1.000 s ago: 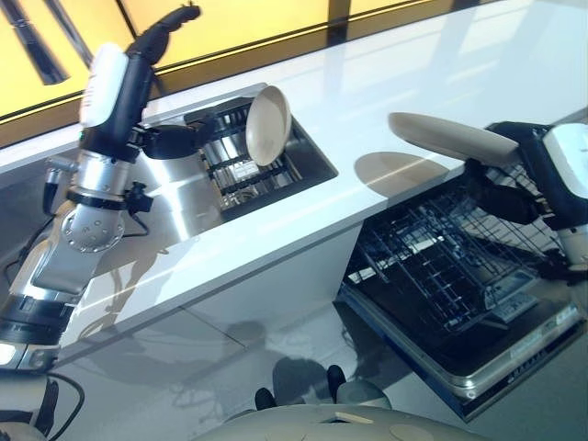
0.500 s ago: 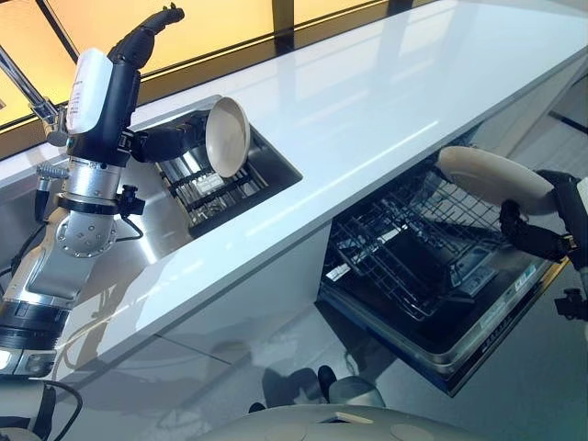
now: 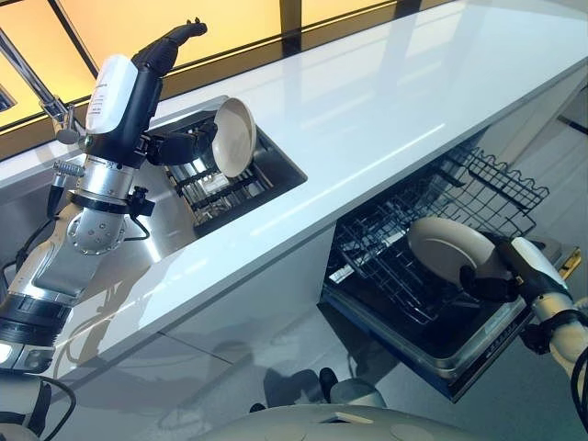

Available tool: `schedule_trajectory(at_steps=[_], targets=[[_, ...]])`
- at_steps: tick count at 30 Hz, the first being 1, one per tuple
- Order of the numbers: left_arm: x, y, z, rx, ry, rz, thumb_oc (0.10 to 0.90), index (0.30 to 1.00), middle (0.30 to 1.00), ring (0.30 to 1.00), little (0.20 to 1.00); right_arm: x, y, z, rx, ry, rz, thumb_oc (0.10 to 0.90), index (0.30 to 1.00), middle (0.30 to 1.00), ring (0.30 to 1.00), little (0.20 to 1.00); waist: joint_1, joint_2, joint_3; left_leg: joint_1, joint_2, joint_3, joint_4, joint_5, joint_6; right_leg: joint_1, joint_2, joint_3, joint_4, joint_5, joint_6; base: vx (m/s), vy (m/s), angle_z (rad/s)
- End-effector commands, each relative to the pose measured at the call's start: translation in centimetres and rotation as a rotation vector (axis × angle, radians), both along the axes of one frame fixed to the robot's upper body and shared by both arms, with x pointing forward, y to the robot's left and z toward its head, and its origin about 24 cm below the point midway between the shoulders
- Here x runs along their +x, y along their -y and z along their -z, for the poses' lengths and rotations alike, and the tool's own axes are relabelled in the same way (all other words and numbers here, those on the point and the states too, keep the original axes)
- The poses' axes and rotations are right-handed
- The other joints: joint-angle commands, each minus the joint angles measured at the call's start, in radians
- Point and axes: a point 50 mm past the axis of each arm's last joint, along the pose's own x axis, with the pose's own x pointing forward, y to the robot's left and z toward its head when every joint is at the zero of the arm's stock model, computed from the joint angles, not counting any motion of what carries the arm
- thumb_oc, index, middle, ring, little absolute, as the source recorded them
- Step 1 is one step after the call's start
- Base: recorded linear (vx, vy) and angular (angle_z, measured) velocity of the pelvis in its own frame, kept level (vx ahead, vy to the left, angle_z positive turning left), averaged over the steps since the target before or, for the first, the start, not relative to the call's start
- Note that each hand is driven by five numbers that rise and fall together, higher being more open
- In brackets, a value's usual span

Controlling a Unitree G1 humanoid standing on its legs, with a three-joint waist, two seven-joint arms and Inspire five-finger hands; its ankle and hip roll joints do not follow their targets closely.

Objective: Pick up plates and place into dishwasher.

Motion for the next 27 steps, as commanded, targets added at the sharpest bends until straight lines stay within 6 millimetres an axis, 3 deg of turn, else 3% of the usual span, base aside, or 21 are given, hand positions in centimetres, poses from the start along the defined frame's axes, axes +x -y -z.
schedule_trajectory(at_steps=[1, 9, 27], targets=[[0.2, 1.4, -6.3, -0.012, 0.254, 0.062, 0.8, 0.9, 0.9, 0.9, 0.9, 3.9, 0.6, -5.4, 0.004, 0.245, 0.009, 0.1, 0.3, 0.3, 0.3, 0.2, 0.034, -0.013, -0.056, 0.01, -0.036, -0.04, 0.007, -0.073, 0.027, -0.04, 0.067, -0.03, 0.055, -0.021, 0.066, -0.02, -0.015, 0.08], [0.6, 3.3, -6.7, -0.016, 0.243, 0.131, 0.8, 0.9, 0.9, 0.9, 0.9, 5.9, -0.3, -2.0, 0.043, 0.151, 0.075, 0.1, 0.3, 0.3, 0.3, 0.2, 0.078, -0.011, -0.048, 0.014, -0.035, -0.054, 0.007, -0.075, 0.025, -0.025, 0.055, -0.059, 0.047, -0.022, 0.065, -0.01, -0.021, 0.11], [1.4, 6.1, -7.4, -0.025, 0.218, 0.222, 0.8, 0.9, 0.9, 0.9, 0.9, 9.0, -2.2, 2.9, 0.202, -0.114, 0.112, 0.1, 0.3, 0.3, 0.3, 0.2, 0.154, -0.014, -0.048, 0.02, -0.03, -0.074, 0.007, -0.079, 0.022, 0.003, 0.04, -0.107, 0.034, -0.027, 0.058, 0.0, -0.009, 0.07]])
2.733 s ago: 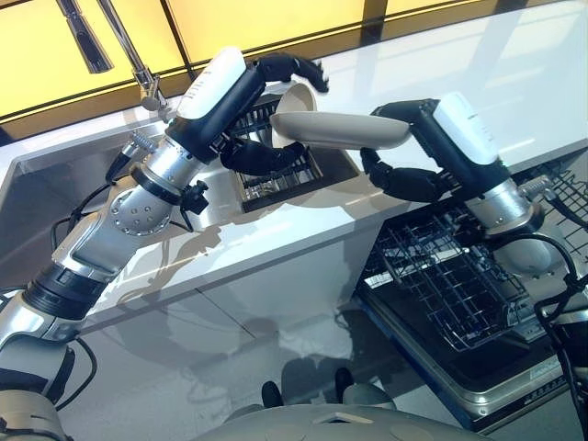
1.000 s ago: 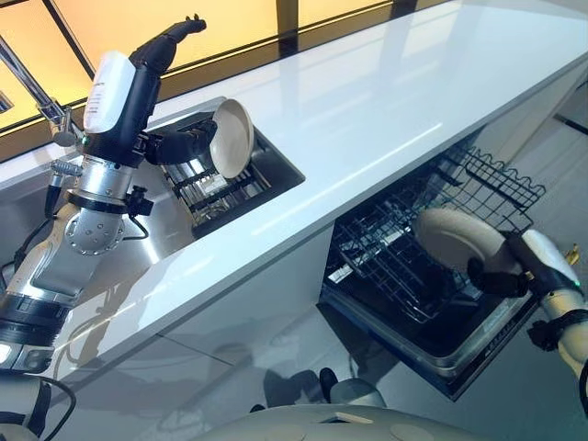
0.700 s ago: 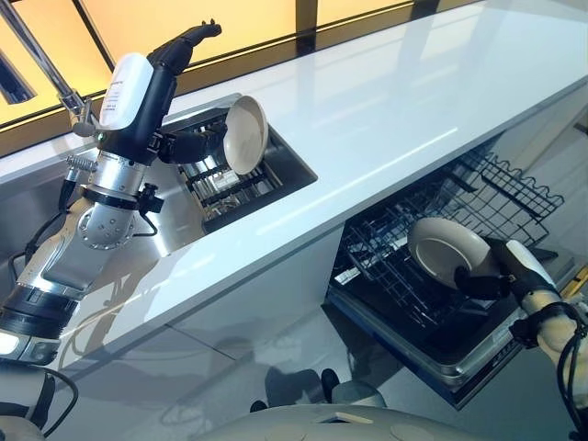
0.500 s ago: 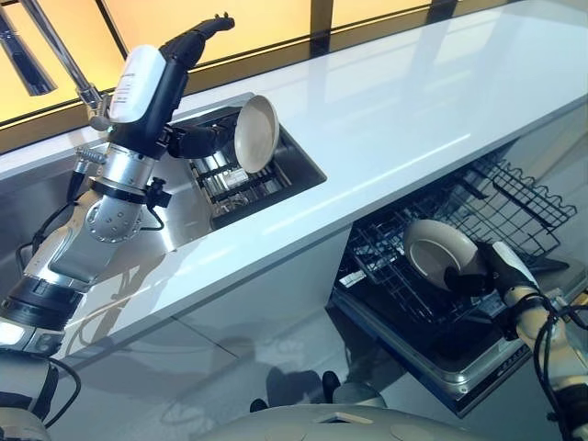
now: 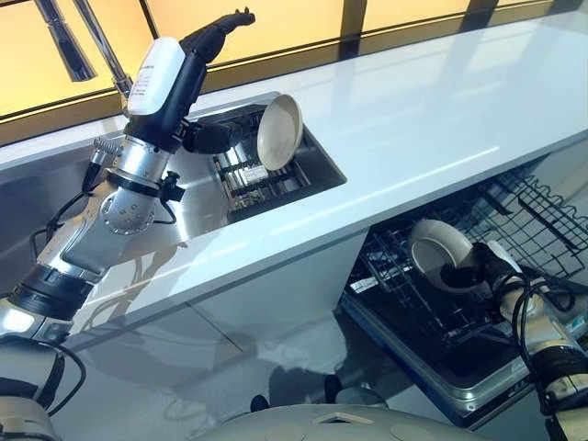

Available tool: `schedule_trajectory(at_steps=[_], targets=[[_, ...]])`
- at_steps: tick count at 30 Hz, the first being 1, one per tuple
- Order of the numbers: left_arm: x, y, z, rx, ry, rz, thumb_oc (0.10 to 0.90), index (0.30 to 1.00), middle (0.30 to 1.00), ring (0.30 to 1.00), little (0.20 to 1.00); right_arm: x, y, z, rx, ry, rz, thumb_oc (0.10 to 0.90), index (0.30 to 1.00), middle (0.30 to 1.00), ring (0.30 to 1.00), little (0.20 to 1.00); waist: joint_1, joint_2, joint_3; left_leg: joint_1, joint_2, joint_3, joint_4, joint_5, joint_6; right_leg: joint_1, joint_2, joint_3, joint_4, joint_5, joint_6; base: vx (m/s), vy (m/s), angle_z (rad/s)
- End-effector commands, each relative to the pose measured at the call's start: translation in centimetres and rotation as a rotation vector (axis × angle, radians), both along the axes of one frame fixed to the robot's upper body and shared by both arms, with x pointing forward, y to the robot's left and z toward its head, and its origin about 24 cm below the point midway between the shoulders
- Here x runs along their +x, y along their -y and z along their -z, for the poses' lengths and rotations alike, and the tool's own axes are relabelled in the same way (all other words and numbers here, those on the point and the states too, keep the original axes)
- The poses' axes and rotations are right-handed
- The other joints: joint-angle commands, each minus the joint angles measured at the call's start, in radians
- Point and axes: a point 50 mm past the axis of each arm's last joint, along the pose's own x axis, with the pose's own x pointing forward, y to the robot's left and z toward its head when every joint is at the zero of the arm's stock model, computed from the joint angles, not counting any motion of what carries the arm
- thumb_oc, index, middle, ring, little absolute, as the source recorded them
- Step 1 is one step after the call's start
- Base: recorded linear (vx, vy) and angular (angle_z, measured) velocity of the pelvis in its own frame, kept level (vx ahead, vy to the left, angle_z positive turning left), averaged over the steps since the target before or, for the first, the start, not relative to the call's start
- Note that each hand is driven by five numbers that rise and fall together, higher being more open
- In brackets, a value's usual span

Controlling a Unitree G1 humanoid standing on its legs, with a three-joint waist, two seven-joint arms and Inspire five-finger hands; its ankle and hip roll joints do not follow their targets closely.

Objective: Pick up plates and place into dishwasher.

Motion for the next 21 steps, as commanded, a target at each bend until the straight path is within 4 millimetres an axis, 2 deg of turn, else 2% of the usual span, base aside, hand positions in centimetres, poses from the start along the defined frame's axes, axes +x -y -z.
schedule_trajectory(at_steps=[1, 12, 14, 15, 21], targets=[[-0.3, 1.9, -5.8, -0.069, 0.195, 0.101, 0.8, 0.9, 0.9, 0.9, 0.9, 3.2, -2.4, -1.6, 0.071, 0.062, -0.106, 0.1, 0.3, 0.3, 0.3, 0.2, 0.041, -0.008, -0.05, 0.026, -0.029, 0.0, 0.007, -0.102, 0.017, -0.026, 0.049, -0.027, 0.034, -0.027, 0.057, 0.0, -0.013, 0.12], [-0.1, 2.4, -6.2, -0.068, 0.181, 0.118, 0.8, 0.9, 0.9, 0.9, 0.9, 4.1, -3.5, -0.8, 0.075, 0.012, -0.132, 0.1, 0.3, 0.3, 0.3, 0.2, 0.057, -0.004, -0.046, 0.03, -0.028, -0.007, 0.007, -0.103, 0.017, -0.018, 0.045, -0.035, 0.03, -0.029, 0.056, 0.0, -0.001, 0.01], [-0.2, 2.4, -6.3, -0.067, 0.181, 0.118, 0.8, 0.9, 0.9, 0.9, 0.9, 4.1, -3.6, -0.8, 0.071, 0.019, -0.134, 0.383, 0.542, 0.542, 0.542, 0.483, 0.056, -0.005, -0.044, 0.031, -0.028, -0.006, 0.007, -0.103, 0.017, -0.017, 0.045, -0.034, 0.029, -0.028, 0.056, 0.0, 0.0, 0.0], [-0.2, 2.4, -6.3, -0.067, 0.18, 0.117, 0.8, 0.9, 0.9, 0.9, 0.9, 4.2, -3.6, -0.9, 0.066, 0.022, -0.137, 0.8, 0.9, 0.9, 0.9, 0.9, 0.056, -0.005, -0.044, 0.031, -0.028, -0.006, 0.007, -0.103, 0.016, -0.016, 0.045, -0.034, 0.028, -0.028, 0.056, 0.0, 0.0, 0.0], [-0.2, 2.3, -6.2, -0.068, 0.182, 0.109, 0.8, 0.9, 0.9, 0.9, 0.9, 4.2, -3.9, -1.3, 0.047, 0.052, -0.149, 0.8, 0.9, 0.9, 0.9, 0.9, 0.049, -0.006, -0.039, 0.032, -0.027, 0.0, 0.007, -0.103, 0.016, -0.018, 0.045, -0.031, 0.028, -0.027, 0.058, 0.0, 0.0, 0.0]])
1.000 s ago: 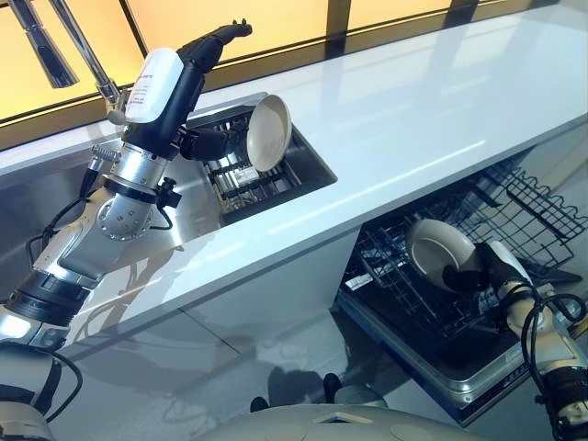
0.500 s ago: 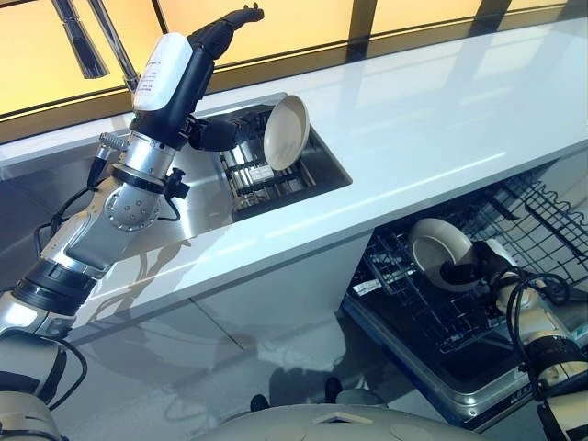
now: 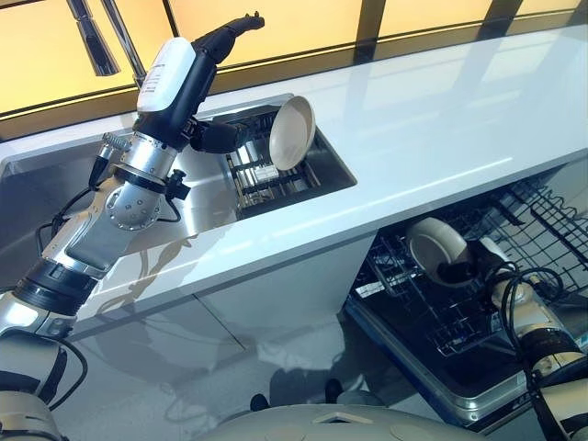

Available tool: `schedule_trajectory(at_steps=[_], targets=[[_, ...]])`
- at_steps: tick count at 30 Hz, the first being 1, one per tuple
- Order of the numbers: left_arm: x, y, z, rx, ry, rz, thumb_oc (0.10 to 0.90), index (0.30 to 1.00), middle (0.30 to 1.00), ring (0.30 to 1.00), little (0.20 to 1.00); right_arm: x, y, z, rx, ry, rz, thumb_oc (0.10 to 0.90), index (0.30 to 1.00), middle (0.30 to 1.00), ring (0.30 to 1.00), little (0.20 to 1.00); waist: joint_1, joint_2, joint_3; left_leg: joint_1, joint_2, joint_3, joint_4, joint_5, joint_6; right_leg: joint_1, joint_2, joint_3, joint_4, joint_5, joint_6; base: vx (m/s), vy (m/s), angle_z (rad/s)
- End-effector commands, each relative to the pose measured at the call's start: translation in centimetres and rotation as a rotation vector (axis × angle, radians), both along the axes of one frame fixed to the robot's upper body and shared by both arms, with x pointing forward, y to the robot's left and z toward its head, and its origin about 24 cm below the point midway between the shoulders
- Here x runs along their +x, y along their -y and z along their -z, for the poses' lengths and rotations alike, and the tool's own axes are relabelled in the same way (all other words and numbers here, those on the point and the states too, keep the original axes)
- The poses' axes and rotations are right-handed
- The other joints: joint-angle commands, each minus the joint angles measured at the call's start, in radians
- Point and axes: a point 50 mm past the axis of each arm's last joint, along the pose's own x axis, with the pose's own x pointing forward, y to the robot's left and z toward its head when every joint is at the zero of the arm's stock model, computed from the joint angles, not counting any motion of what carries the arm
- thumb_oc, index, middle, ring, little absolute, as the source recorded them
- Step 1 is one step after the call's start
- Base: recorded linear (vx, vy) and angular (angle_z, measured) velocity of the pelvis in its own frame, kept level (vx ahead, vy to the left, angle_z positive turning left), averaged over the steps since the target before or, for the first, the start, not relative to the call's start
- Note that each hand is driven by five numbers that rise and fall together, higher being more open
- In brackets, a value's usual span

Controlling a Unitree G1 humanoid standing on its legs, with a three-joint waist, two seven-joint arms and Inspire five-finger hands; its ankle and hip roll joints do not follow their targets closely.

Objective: Pick up plates and place into dishwasher.

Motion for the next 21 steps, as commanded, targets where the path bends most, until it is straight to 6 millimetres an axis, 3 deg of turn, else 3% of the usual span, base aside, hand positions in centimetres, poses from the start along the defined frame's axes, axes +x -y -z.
schedule_trajectory(at_steps=[1, 21], targets=[[-0.51, 2.04, -6.44, -0.075, 0.235, 0.11, 0.8, 0.9, 0.9, 0.9, 0.9, 3.05, -2.31, -2.63, 0.008, 0.138, -0.11, 0.8, 0.9, 0.9, 0.9, 0.9, 0.023, -0.004, -0.038, 0.032, -0.028, 0.012, 0.007, -0.109, 0.015, -0.024, 0.045, -0.021, 0.028, -0.027, 0.058, 0.0, 0.0, 0.0], [-0.69, 1.48, -6.06, -0.065, 0.233, 0.089, 0.8, 0.9, 0.9, 0.9, 0.9, 2.16, -1.8, -3.43, -0.017, 0.194, -0.109, 0.8, 0.9, 0.9, 0.9, 0.9, 0.001, -0.005, -0.034, 0.036, -0.025, 0.025, 0.007, -0.111, 0.015, -0.025, 0.046, -0.011, 0.03, -0.027, 0.06, 0.0, 0.0, 0.0]])
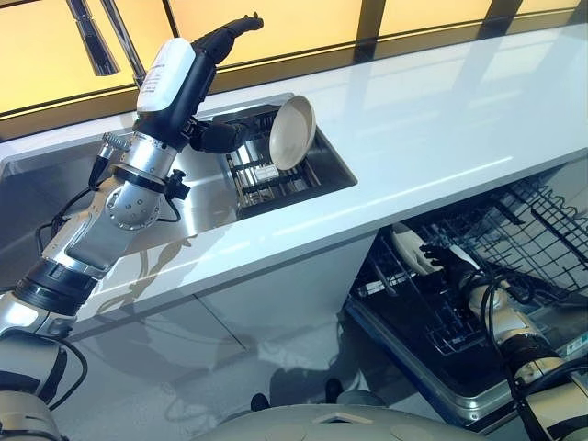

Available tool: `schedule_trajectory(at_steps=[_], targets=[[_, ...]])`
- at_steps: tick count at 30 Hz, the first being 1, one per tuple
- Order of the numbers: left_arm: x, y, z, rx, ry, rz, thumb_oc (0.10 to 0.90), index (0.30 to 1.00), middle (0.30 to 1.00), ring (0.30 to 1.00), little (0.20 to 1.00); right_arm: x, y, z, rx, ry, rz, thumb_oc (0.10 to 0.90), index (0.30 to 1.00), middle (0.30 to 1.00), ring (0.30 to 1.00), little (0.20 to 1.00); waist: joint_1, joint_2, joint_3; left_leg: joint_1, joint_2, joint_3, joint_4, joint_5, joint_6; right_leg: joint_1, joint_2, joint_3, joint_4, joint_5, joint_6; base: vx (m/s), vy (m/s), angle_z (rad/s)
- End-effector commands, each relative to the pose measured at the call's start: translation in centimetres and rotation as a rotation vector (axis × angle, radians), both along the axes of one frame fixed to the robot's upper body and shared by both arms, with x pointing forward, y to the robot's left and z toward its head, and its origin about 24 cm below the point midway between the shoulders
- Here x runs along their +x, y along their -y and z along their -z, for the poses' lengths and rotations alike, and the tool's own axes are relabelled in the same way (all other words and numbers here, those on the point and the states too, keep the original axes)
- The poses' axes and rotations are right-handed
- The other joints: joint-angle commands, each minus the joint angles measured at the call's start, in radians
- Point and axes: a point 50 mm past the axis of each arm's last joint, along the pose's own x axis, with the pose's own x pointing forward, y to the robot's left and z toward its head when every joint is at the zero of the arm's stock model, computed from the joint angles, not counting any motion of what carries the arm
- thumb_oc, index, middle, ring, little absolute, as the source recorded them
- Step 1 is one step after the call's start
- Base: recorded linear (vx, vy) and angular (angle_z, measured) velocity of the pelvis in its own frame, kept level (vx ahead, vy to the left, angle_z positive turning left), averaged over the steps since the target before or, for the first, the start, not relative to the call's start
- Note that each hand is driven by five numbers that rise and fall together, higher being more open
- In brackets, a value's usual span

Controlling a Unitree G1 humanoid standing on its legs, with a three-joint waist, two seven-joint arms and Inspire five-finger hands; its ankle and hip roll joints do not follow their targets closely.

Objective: Pick up plates and place into dishwasher.

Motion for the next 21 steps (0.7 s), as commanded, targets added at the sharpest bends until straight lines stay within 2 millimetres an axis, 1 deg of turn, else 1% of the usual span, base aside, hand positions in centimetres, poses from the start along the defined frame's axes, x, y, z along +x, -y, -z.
schedule_trajectory(at_steps=[1, 4, 7, 8, 10, 15, 16, 18, 21], targets=[[-0.7, 1.2, -6.0, -0.069, 0.232, 0.081, 0.8, 0.9, 0.9, 0.9, 0.9, 2.2, 0.6, -4.5, -0.067, 0.198, -0.043, 0.8, 0.9, 0.9, 0.9, 0.9, 0.002, -0.006, -0.035, 0.037, -0.024, 0.024, 0.007, -0.112, 0.014, -0.023, 0.049, -0.014, 0.03, -0.027, 0.06, 0.0, 0.0, 0.0], [-0.7, 1.0, -6.0, -0.067, 0.235, 0.073, 0.8, 0.9, 0.9, 0.9, 0.9, 2.0, 0.9, -4.9, -0.072, 0.243, -0.041, 0.8, 0.9, 0.9, 0.9, 0.9, -0.006, -0.007, -0.034, 0.037, -0.023, 0.026, 0.007, -0.112, 0.014, -0.025, 0.051, -0.01, 0.03, -0.026, 0.061, 0.0, 0.004, -0.02], [-1.0, 0.3, -5.8, -0.063, 0.241, 0.052, 0.8, 0.9, 0.9, 0.9, 0.9, 1.5, 0.4, -6.2, -0.077, 0.331, -0.071, 0.8, 0.9, 0.9, 0.9, 0.9, -0.023, -0.006, -0.029, 0.037, -0.022, 0.032, 0.007, -0.111, 0.016, -0.03, 0.055, 0.001, 0.034, -0.026, 0.061, 0.0, 0.0, 0.0], [-1.1, 0.2, -5.7, -0.063, 0.241, 0.049, 0.8, 0.9, 0.9, 0.9, 0.9, 1.4, 0.3, -6.4, -0.076, 0.339, -0.075, 0.8, 0.9, 0.9, 0.9, 0.9, -0.025, -0.006, -0.029, 0.037, -0.022, 0.032, 0.007, -0.111, 0.016, -0.031, 0.055, 0.003, 0.034, -0.026, 0.061, 0.0, 0.0, 0.0], [-1.2, -0.5, -5.6, -0.062, 0.246, 0.022, 0.8, 0.9, 0.9, 0.9, 0.9, 0.9, -0.3, -7.5, -0.08, 0.41, -0.111, 0.8, 0.9, 0.9, 0.9, 0.9, -0.043, -0.005, -0.027, 0.037, -0.022, 0.039, 0.007, -0.11, 0.018, -0.037, 0.059, 0.013, 0.037, -0.027, 0.062, 0.0, 0.0, 0.0], [-1.4, -1.9, -5.3, -0.057, 0.249, -0.036, 0.8, 0.9, 0.9, 0.9, 0.9, -0.5, -1.2, -9.8, -0.077, 0.524, -0.198, 0.8, 0.9, 0.9, 0.9, 0.9, -0.081, 0.0, -0.025, 0.039, -0.022, 0.056, 0.007, -0.11, 0.019, -0.046, 0.067, 0.035, 0.041, -0.028, 0.065, 0.0, 0.022, -0.07], [-1.4, -2.4, -5.3, -0.055, 0.247, -0.055, 0.8, 0.9, 0.9, 0.9, 0.9, -1.0, -1.4, -10.5, -0.066, 0.559, -0.23, 0.8, 0.9, 0.9, 0.9, 0.9, -0.095, 0.001, -0.025, 0.04, -0.022, 0.063, 0.007, -0.11, 0.019, -0.049, 0.07, 0.042, 0.044, -0.028, 0.066, 0.01, 0.019, -0.22], [-1.4, -2.9, -5.2, -0.055, 0.245, -0.071, 0.8, 0.9, 0.9, 0.9, 0.9, -1.6, -1.6, -11.2, -0.051, 0.586, -0.256, 0.8, 0.9, 0.9, 0.9, 0.9, -0.106, 0.004, -0.026, 0.041, -0.021, 0.072, 0.007, -0.111, 0.019, -0.053, 0.072, 0.049, 0.046, -0.029, 0.067, 0.01, 0.015, -0.17], [-1.4, -3.2, -5.2, -0.059, 0.243, -0.086, 0.8, 0.9, 0.9, 0.9, 0.9, -2.1, -2.0, -11.6, -0.04, 0.607, -0.282, 0.8, 0.9, 0.9, 0.9, 0.9, -0.118, 0.007, -0.026, 0.042, -0.023, 0.079, 0.007, -0.111, 0.02, -0.057, 0.074, 0.055, 0.048, -0.028, 0.069, 0.0, 0.018, -0.17]])
